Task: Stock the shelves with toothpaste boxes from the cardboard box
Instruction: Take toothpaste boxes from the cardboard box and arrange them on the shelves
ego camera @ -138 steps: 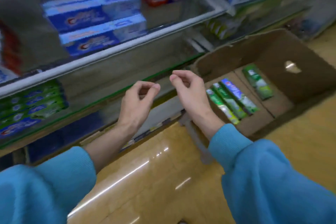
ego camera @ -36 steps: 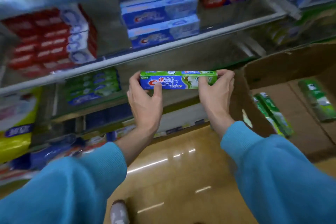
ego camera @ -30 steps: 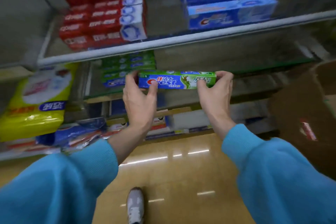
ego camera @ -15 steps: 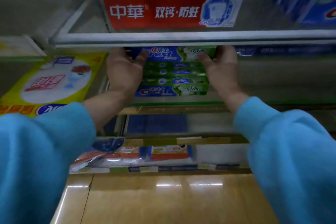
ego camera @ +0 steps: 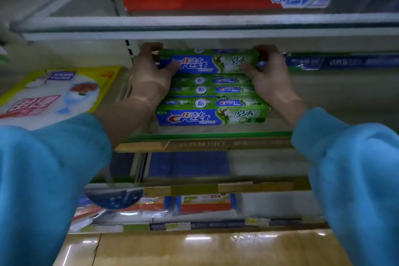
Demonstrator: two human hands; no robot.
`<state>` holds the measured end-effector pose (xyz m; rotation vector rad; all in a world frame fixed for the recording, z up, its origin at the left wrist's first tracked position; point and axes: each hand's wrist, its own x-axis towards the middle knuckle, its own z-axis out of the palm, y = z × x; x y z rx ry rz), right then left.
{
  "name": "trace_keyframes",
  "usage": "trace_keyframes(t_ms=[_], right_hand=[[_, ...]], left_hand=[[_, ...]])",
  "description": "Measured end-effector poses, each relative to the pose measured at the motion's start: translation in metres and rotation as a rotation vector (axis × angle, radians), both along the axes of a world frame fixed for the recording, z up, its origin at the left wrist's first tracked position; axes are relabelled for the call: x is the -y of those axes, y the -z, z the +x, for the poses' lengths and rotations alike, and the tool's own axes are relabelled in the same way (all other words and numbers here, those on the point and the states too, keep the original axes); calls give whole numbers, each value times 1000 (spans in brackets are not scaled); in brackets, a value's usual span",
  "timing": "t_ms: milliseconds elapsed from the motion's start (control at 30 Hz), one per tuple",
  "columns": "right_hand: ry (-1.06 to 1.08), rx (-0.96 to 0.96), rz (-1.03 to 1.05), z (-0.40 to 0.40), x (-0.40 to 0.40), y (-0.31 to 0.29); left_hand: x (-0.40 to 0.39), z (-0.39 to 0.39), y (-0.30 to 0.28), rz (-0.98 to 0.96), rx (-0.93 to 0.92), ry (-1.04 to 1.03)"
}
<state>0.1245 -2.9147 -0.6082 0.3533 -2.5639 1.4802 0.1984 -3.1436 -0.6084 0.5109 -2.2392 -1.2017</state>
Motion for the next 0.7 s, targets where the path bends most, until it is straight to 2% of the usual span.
trace_keyframes(t_ms=[433,533,600,700], right_hand=[[-64,105,-12,7,-2,-5],[-63,156,-32,15,-8,-7],[-8,162,-39,20,-14,-14],[52,129,-56,34,-35,-26]], left_hand=[[-2,13,0,19,39,58],[-9,20,-4,44,49,16],[-12,29,-10,-9,77,-51],[-17,49,-16,-148,9,-95]])
